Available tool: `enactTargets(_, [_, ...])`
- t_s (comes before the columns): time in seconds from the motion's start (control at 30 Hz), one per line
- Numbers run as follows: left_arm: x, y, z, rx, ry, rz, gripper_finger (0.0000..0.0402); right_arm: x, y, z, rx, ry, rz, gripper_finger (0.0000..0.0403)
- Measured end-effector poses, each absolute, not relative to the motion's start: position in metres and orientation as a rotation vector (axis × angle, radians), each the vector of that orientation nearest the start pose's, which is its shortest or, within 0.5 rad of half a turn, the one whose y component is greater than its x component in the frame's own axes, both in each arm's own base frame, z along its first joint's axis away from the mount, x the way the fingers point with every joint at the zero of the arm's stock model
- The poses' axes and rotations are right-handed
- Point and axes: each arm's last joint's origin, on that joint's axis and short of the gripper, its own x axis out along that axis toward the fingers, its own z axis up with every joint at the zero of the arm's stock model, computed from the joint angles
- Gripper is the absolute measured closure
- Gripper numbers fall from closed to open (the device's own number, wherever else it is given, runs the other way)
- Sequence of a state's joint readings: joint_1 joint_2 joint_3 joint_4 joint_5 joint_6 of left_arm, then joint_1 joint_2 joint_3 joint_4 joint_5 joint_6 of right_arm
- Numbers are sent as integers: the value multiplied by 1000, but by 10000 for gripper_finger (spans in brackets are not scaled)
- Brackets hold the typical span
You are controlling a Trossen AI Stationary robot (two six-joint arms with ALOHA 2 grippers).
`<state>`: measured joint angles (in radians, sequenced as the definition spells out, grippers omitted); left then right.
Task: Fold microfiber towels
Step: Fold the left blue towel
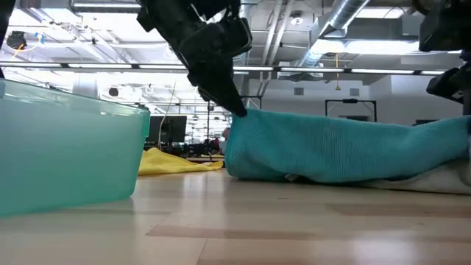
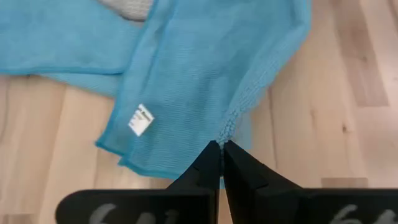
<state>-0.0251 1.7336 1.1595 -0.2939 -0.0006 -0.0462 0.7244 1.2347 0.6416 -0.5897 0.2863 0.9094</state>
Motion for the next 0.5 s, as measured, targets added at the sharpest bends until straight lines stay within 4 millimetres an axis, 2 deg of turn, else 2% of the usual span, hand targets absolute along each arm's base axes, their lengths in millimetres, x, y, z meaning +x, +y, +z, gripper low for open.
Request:
enactTargets(0.37, [364,17,208,-44,853,69,401,146,93,195,219,1086,-278,356])
enactTargets(0.5, [364,21,208,-18,855,69,401,147,82,191,206,1089,-322,356])
